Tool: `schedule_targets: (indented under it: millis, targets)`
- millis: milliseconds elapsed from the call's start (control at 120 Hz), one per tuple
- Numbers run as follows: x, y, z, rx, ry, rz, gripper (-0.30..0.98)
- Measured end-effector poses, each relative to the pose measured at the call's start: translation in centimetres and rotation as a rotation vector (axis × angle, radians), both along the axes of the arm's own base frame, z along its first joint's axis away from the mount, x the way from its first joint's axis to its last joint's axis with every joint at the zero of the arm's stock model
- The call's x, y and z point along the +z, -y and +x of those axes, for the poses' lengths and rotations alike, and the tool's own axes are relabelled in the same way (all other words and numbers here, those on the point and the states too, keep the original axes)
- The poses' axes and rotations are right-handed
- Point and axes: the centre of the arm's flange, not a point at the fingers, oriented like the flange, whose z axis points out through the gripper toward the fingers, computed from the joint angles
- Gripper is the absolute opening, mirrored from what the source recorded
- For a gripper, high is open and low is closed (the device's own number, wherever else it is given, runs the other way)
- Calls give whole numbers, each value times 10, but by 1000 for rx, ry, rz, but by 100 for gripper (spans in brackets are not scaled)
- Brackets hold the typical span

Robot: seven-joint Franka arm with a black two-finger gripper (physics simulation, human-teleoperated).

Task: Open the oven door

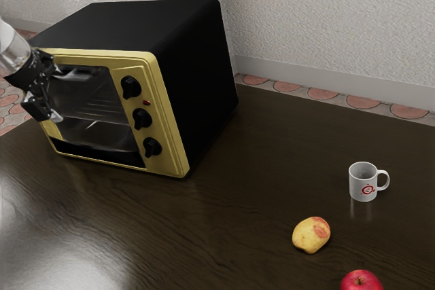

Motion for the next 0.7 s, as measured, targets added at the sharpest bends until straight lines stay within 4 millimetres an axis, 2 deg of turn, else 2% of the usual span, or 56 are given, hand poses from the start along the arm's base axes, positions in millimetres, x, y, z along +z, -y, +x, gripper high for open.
schedule_targets:
  millis: [242, 475, 608, 700]
  targets:
    - [-8, 19, -27, 4, -7, -20, 69]
    - [-25, 47, -87, 40, -11, -23, 68]
    - [-34, 63, -128, 68, 3, -21, 68]
    - [-49, 63, -161, 102, 13, -45, 68]
